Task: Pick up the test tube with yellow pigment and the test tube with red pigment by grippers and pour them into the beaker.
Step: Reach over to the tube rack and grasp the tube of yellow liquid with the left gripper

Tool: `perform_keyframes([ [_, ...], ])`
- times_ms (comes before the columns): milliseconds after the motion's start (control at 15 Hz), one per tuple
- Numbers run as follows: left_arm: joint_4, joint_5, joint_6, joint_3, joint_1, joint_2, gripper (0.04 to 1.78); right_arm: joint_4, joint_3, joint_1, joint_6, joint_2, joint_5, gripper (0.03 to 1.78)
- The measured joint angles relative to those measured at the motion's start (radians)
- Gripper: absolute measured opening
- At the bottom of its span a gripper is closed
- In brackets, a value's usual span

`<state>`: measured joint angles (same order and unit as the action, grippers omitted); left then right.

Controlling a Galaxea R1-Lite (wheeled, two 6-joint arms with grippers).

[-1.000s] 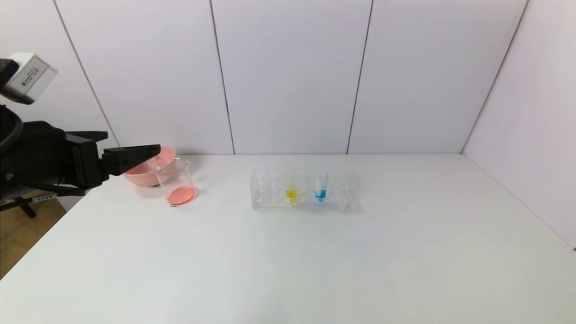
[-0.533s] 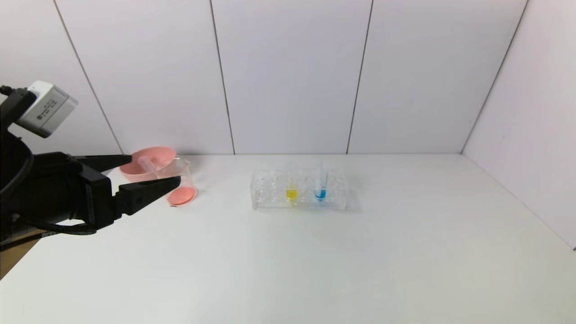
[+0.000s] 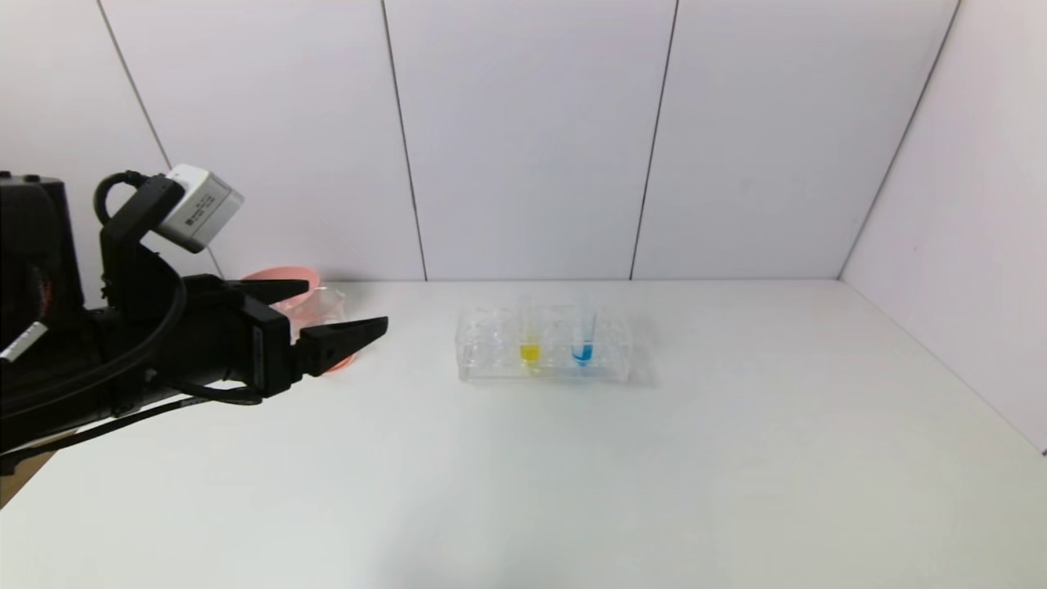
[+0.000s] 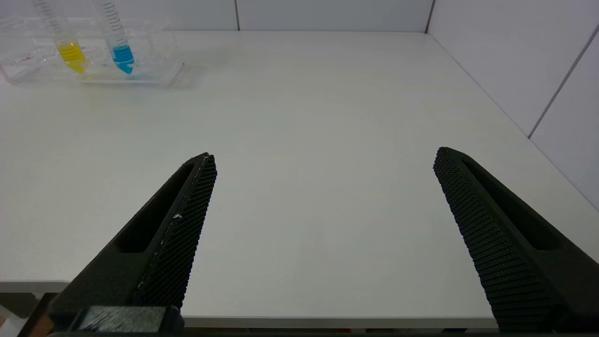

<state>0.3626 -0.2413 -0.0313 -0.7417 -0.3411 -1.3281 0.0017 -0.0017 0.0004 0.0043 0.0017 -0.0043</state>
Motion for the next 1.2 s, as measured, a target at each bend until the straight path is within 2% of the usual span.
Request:
perform_keyframes([
  [267, 0.116, -0.023, 0.033, 0.005, -0.017, -0.117, 1.76, 0.000, 0.000, 0.000, 0.000, 0.000, 0.000, 1.70],
  [733, 0.306, -0.014, 0.097, -0.005, -0.085, -0.295, 1.76, 0.000, 0.000, 0.000, 0.000, 0.000, 0.000, 1.70],
  [1000, 0.376, 0.083, 0.103, -0.030, -0.163, -0.387, 1.76, 0.000, 0.000, 0.000, 0.000, 0.000, 0.000, 1.70],
  [1200, 0.382, 0.148, 0.107, -0.064, -0.204, -0.447, 1.76, 0.000, 0.000, 0.000, 0.000, 0.000, 0.000, 1.70],
])
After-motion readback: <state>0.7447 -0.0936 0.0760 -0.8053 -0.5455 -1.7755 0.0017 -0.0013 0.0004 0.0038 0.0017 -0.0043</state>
